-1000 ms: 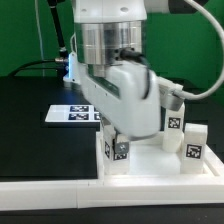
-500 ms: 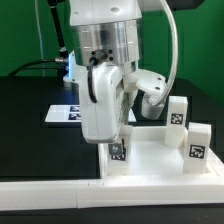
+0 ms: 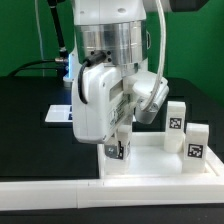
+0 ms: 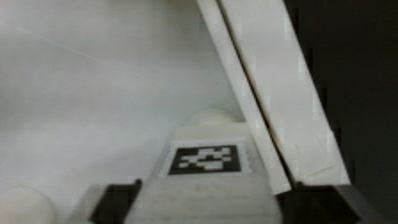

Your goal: Assemble square table

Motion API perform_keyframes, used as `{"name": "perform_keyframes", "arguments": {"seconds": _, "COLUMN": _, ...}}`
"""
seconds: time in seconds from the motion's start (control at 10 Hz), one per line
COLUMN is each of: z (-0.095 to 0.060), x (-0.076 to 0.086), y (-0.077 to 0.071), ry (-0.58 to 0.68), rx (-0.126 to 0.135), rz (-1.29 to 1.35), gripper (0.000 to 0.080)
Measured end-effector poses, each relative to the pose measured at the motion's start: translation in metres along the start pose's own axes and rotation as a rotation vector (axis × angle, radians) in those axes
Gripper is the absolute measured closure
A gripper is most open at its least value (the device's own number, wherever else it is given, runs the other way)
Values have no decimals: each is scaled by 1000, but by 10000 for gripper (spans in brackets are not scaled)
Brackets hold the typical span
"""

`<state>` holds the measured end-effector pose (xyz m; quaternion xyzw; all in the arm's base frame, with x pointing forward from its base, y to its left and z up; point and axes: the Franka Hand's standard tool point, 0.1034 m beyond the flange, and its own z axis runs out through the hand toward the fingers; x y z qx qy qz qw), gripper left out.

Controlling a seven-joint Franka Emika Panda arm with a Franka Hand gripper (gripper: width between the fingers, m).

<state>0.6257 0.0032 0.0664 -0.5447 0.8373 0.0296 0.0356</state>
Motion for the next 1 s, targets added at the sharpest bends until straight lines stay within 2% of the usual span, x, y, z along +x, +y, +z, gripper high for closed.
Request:
{"name": "perform_keyframes", "arguments": {"seconds": 0.1, "z": 0, "x": 0, "y": 0, "ry": 0, "rx": 0, "rz": 0, "gripper": 231}}
{"name": "perform_keyframes", "arguments": {"seconds": 0.2, "z": 0, "x": 0, "y": 0, "ry": 0, "rx": 0, "rz": -1, "gripper": 175}}
{"name": "perform_keyframes", "arguments": {"seconds": 0.3, "z": -4, "x": -6, "y": 1, "ry": -6, "rx": 4, "rz": -8, "gripper": 175}}
{"name": "perform_keyframes", "arguments": {"seconds": 0.4, "z": -16, "x": -14, "y": 4, "ry": -20, "rx": 12, "rz": -20, "gripper": 155}}
{"name": "perform_keyframes", "arguments": {"seconds": 0.6, "z": -52, "x": -25, "y": 4, "ry": -62, "rx": 42, "rz": -33, "gripper": 151}}
{"name": "perform_keyframes", "arguments": {"seconds": 0.7, "z": -61, "x": -27, "y": 2, "ry": -72, "rx": 52, "rz": -34, "gripper": 150}}
{"name": "perform_keyframes", "arguments": {"seconds": 1.0, "z": -56, "x": -26, "y": 3, "ry": -66, "rx": 48, "rz": -33, "gripper": 150}}
